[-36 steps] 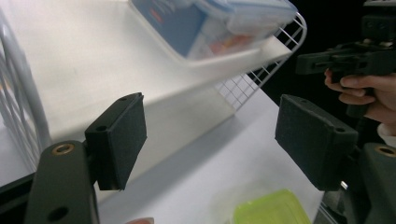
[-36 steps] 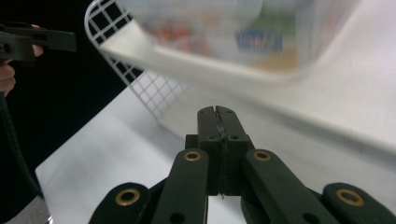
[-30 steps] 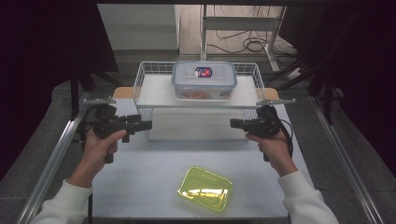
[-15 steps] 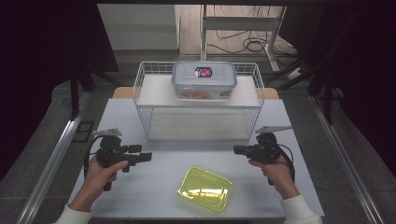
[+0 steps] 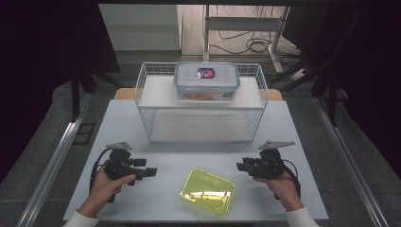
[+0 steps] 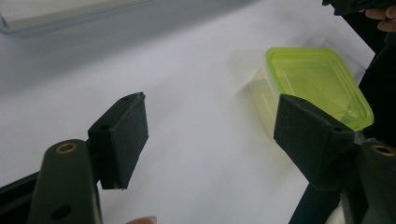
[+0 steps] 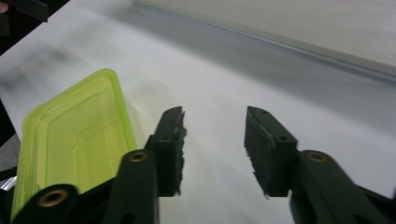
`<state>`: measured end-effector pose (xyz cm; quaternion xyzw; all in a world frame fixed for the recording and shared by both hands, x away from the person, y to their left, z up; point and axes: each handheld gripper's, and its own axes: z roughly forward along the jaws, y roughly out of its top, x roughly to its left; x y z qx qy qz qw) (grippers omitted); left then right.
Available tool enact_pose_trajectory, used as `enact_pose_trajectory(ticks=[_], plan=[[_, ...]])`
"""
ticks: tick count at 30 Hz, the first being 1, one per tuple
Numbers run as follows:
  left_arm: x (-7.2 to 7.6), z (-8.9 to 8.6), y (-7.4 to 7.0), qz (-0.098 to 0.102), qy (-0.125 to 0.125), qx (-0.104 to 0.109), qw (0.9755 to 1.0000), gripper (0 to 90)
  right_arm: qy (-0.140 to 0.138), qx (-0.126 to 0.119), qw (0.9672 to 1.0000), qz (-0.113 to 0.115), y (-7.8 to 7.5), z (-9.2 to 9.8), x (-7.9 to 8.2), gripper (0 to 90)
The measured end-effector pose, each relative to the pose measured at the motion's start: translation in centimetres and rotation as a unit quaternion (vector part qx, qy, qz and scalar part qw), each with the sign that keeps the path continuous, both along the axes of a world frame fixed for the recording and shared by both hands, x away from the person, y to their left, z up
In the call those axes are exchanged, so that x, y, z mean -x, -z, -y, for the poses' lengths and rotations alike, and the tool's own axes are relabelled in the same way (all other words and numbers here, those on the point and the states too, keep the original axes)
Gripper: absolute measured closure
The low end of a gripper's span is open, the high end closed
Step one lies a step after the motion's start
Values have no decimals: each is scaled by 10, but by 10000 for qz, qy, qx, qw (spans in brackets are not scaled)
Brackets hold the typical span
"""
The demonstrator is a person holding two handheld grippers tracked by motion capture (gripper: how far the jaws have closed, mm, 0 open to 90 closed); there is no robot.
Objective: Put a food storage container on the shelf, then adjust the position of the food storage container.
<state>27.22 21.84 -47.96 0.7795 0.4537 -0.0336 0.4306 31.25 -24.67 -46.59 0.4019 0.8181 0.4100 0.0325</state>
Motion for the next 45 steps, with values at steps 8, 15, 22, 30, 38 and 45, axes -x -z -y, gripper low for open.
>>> enact_pose_trajectory(ticks=[8, 15, 22, 30, 38, 45], plan=[[3, 1, 7, -23, 60, -103, 9999, 255, 62, -2, 10000, 53, -1, 4, 6, 498], [6, 4, 7, -7, 58, -157, 9999, 251, -11, 128, 9998, 177, -4, 0, 21, 538], [7, 4, 6, 2, 66, -148, 9999, 246, -237, 151, 9995, 169, -9, -2, 31, 723], [3, 8, 10, -53, 117, -211, 9997, 243, -703, 156, 9972, 194, -13, -23, 45, 891], [1, 12, 12, -75, 151, -282, 9995, 243, -1630, 226, 9862, 158, -13, -65, 79, 892], [4, 11, 13, -99, 102, -257, 9996, 241, -2259, 444, 9730, -128, 3, -91, 98, 892]])
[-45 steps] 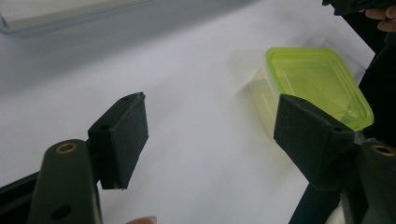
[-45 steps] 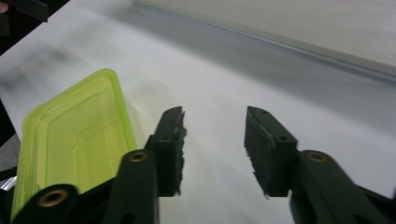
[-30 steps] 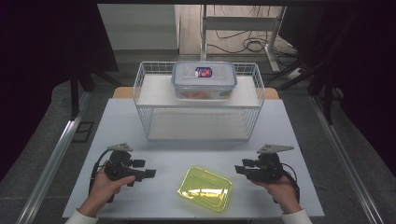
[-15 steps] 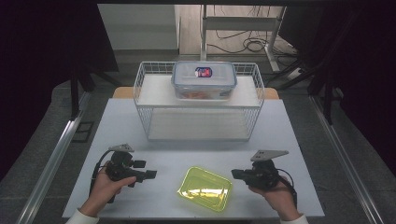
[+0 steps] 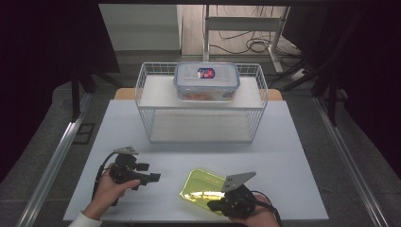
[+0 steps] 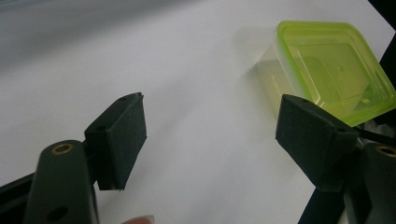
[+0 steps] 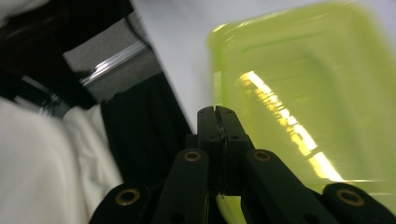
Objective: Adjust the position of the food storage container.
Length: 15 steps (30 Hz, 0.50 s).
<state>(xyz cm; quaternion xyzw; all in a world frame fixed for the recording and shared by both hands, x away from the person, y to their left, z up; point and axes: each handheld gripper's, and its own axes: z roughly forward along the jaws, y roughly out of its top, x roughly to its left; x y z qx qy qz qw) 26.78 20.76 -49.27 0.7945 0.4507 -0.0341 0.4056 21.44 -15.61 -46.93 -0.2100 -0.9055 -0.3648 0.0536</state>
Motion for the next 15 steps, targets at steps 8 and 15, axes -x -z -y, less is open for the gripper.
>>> enact_pose_trajectory(ticks=[8, 15], plan=[[3, -4, -2, 33, -54, 0, 10000, 240, -399, 441, 9982, -73, 11, -14, 14, 893], [2, -3, -1, 19, -51, -3, 10000, 237, -189, 752, 9968, 191, 16, -8, 7, 894]])
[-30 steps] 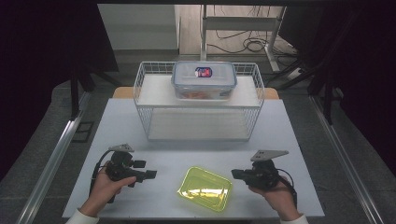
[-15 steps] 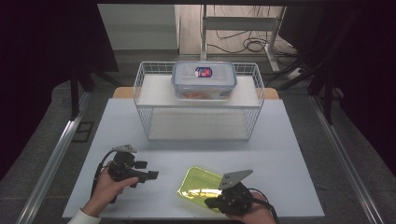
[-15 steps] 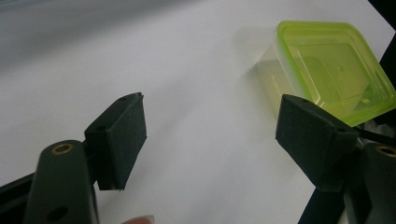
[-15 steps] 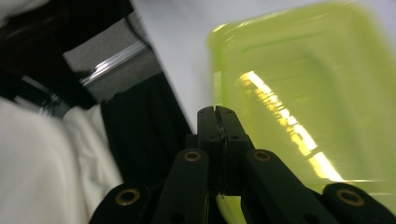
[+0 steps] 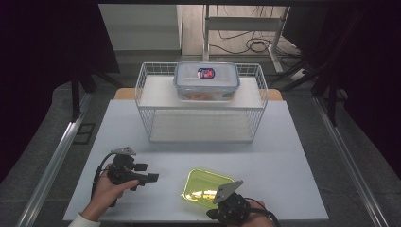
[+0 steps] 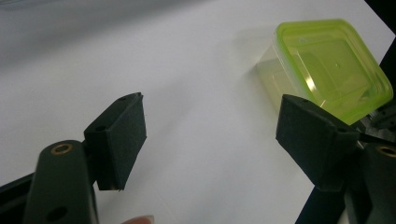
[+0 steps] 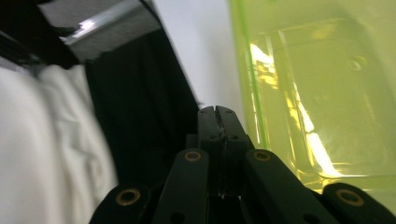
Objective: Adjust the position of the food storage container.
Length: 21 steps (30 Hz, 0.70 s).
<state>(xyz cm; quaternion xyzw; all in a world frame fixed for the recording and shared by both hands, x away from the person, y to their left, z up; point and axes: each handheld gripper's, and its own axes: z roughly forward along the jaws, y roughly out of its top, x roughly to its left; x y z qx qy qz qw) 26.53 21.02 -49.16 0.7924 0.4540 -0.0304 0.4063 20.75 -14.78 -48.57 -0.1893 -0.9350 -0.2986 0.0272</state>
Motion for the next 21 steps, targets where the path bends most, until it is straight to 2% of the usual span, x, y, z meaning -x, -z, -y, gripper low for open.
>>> enact_pose_trajectory(ticks=[2, 8, 11, 21], plan=[[0, 1, 0, -3, 16, 6, 10000, 237, 64, -44, 10000, -23, 0, 2, -2, 894], [0, 0, 0, -2, 9, 12, 10000, 236, 404, -147, 9990, 119, 2, 11, -14, 894], [0, 0, 0, 2, 15, 6, 10000, 236, 567, -87, 9983, 114, 7, 14, -21, 894], [0, 0, 0, -4, 33, -9, 10000, 236, 786, -126, 9967, 129, 12, 18, -32, 894]])
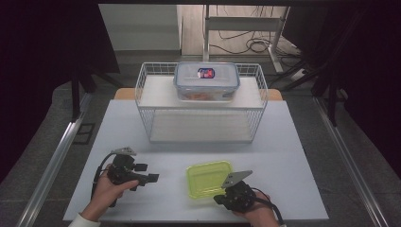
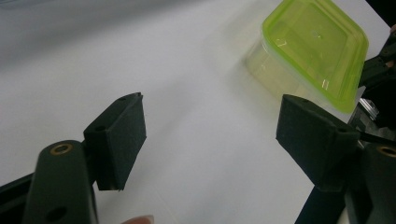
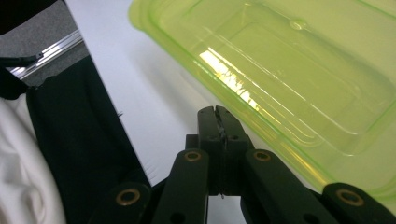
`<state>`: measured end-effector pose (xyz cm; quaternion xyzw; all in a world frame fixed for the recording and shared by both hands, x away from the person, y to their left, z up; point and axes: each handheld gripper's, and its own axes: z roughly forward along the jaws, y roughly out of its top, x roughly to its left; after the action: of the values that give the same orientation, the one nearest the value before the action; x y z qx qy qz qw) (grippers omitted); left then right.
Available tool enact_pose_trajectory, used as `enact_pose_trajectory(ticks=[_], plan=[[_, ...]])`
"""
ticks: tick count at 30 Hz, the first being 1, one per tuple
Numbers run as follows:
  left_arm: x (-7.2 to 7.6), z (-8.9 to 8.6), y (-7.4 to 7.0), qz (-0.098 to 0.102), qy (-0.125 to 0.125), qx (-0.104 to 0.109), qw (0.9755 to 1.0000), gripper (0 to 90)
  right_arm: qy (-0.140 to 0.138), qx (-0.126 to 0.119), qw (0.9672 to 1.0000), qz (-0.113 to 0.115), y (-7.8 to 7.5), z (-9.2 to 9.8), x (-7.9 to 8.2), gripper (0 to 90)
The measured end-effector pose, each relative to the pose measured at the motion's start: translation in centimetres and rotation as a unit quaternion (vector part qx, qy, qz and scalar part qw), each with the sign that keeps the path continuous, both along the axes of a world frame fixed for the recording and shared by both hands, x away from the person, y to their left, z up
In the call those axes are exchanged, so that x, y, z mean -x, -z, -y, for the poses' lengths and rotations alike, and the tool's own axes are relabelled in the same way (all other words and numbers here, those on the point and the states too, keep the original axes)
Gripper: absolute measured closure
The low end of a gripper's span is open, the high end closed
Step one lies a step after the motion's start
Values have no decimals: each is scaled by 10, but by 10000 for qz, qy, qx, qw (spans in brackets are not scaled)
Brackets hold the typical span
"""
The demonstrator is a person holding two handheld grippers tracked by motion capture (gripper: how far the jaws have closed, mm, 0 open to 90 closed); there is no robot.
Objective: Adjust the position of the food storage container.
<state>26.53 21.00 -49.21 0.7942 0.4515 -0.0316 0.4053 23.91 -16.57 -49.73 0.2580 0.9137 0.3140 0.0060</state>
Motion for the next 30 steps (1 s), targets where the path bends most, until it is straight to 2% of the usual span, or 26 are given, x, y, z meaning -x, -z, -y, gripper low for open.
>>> enact_pose_trajectory(ticks=[5, 11, 13, 20, 27, 30], plan=[[0, 0, 0, -1, 3, -1, 10000, 235, -3, -6, 10000, -49, 2, -3, -2, 894], [1, -2, -2, 18, -19, 45, 10000, 235, -294, -96, 9995, -98, -2, -11, 10, 893], [1, -2, -2, 22, -16, 57, 10000, 235, -368, -116, 9992, -48, -5, -16, 12, 893], [2, -4, -3, 26, -37, 116, 9999, 235, -481, -123, 9988, -50, -3, -45, 1, 893], [3, -6, -4, 40, -52, 113, 9999, 235, -413, -137, 9990, -73, 0, -57, -8, 893], [4, -6, -4, 50, -64, 129, 9999, 235, -415, -140, 9990, -49, 1, -56, -8, 894]])
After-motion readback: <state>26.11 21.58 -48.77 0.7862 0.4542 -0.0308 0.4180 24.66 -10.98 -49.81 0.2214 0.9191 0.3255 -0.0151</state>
